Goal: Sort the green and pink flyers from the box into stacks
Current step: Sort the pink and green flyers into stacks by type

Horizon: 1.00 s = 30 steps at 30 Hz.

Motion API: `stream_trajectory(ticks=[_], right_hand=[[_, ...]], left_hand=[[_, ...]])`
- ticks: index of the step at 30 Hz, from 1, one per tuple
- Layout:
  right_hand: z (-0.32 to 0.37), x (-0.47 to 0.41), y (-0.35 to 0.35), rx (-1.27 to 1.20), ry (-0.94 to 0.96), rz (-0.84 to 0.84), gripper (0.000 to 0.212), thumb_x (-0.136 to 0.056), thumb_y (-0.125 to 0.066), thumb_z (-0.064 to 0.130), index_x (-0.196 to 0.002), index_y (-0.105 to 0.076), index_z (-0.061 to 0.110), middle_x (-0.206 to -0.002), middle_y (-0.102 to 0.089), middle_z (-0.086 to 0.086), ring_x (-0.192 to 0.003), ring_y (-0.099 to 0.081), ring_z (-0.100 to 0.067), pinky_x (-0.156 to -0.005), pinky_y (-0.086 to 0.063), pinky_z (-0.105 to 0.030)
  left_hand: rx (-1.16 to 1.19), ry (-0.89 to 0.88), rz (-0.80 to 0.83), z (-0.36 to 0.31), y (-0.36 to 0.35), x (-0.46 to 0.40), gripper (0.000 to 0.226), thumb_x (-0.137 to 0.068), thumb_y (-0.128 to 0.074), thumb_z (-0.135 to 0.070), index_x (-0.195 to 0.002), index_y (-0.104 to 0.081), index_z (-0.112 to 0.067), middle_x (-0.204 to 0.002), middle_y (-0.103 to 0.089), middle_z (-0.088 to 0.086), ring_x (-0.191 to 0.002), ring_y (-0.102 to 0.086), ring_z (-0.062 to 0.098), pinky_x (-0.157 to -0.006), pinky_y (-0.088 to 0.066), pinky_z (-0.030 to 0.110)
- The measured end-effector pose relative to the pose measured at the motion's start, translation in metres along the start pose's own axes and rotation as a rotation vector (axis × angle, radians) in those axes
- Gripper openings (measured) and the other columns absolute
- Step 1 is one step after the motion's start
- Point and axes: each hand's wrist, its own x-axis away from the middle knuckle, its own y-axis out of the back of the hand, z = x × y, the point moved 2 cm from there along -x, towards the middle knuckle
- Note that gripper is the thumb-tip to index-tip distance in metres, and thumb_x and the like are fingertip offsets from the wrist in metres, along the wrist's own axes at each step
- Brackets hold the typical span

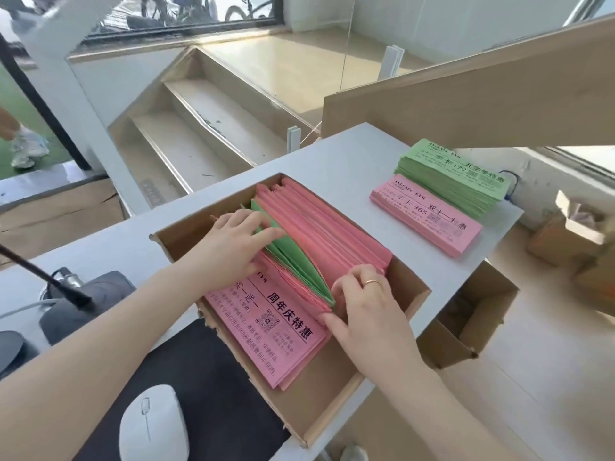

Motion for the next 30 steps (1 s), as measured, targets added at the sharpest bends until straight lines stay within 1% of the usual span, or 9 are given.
stream_trajectory(ticks=[3, 5, 8, 11, 14, 19, 25, 28, 30], right_hand=[[0.004, -0.005, -0.003, -0.024, -0.006, 0.091, 0.045, -0.09, -0.055, 0.038, -0.128, -0.034, 0.024, -0.122, -0.052, 0.005, -0.113, -0.049, -0.013, -0.087, -0.047, -0.025], [0.007, -0.009, -0.006, 0.011, -0.03, 0.147, 0.052, -0.091, -0.054, 0.039, -0.134, -0.03, 0.022, -0.119, -0.056, 0.002, -0.107, -0.055, -0.016, -0.081, -0.052, -0.03], [0.013, -0.016, -0.013, 0.115, -0.01, 0.172, 0.032, -0.092, -0.053, 0.037, -0.116, -0.044, 0.019, -0.107, -0.059, 0.002, -0.098, -0.056, -0.019, -0.071, -0.051, -0.033], [0.022, -0.02, -0.014, 0.214, 0.049, 0.099, 0.006, -0.094, -0.047, 0.02, -0.098, -0.044, 0.015, -0.099, -0.062, -0.003, -0.092, -0.06, -0.025, -0.059, -0.038, -0.031], [0.012, -0.017, 0.0, 0.057, 0.062, -0.093, 0.008, -0.091, -0.05, 0.022, -0.095, -0.054, 0.017, -0.083, -0.065, 0.0, -0.077, -0.061, -0.021, -0.062, -0.039, -0.029], [-0.021, -0.009, 0.055, -0.951, -0.082, -0.344, 0.023, -0.08, -0.07, 0.006, -0.089, -0.065, 0.026, -0.081, -0.071, 0.008, -0.07, -0.063, -0.01, -0.064, -0.053, -0.025], [-0.06, -0.01, 0.095, -0.63, -0.037, -0.574, 0.024, -0.079, -0.061, 0.025, -0.091, -0.053, 0.044, -0.086, -0.061, 0.039, -0.08, -0.057, 0.013, -0.066, -0.043, -0.004], [-0.086, -0.011, 0.111, -0.603, -0.166, -0.844, 0.017, -0.083, -0.057, 0.027, -0.093, -0.052, 0.04, -0.08, -0.059, 0.032, -0.077, -0.055, 0.012, -0.067, -0.041, -0.006], [-0.098, -0.014, 0.119, -0.611, -0.23, -1.013, 0.017, -0.086, -0.057, 0.026, -0.102, -0.054, 0.032, -0.084, -0.057, 0.027, -0.079, -0.054, 0.013, -0.07, -0.041, -0.007]], left_hand=[[0.056, 0.048, 0.011, 0.0, 0.0, -0.005, 0.078, -0.082, -0.065, -0.029, -0.146, -0.021, -0.029, -0.151, -0.02, 0.001, -0.142, -0.015, 0.023, -0.115, -0.01, 0.041], [0.04, -0.061, -0.008, -0.003, 0.003, -0.008, 0.071, -0.075, -0.073, -0.029, -0.138, -0.04, -0.028, -0.145, -0.036, 0.001, -0.138, -0.028, 0.024, -0.113, -0.019, 0.044], [-0.079, -0.174, -0.078, 0.0, 0.0, -0.013, 0.041, -0.05, -0.088, -0.026, -0.088, -0.071, -0.022, -0.108, -0.063, 0.004, -0.11, -0.058, 0.028, -0.102, -0.037, 0.045], [-0.045, -0.211, -0.118, 0.002, 0.001, -0.012, 0.025, -0.053, -0.082, -0.02, -0.076, -0.071, -0.021, -0.114, -0.061, 0.007, -0.115, -0.044, 0.028, -0.105, -0.027, 0.042], [0.047, -0.24, -0.154, 0.01, 0.015, -0.01, 0.018, -0.069, -0.062, -0.036, -0.083, -0.066, -0.025, -0.107, -0.064, -0.003, -0.108, -0.05, 0.023, -0.097, -0.042, 0.042], [0.462, -0.203, -0.213, -0.009, 0.076, -0.026, 0.032, -0.075, -0.044, -0.055, -0.096, -0.057, -0.035, -0.082, -0.054, -0.021, -0.073, -0.045, -0.005, -0.064, -0.035, 0.012], [0.403, -0.277, -0.365, -0.062, 0.106, -0.076, 0.035, -0.077, -0.057, -0.04, -0.104, -0.064, -0.018, -0.085, -0.058, -0.011, -0.077, -0.038, -0.001, -0.075, -0.04, 0.03], [0.344, -0.024, -0.648, -0.096, 0.103, -0.095, 0.051, -0.073, -0.059, -0.031, -0.122, -0.052, -0.019, -0.129, -0.048, 0.005, -0.119, -0.032, 0.019, -0.102, -0.025, 0.037], [0.502, 0.03, -0.612, -0.127, 0.103, -0.101, 0.058, -0.078, -0.058, -0.04, -0.131, -0.045, -0.022, -0.14, -0.033, 0.005, -0.126, -0.03, 0.023, -0.104, -0.025, 0.038]])
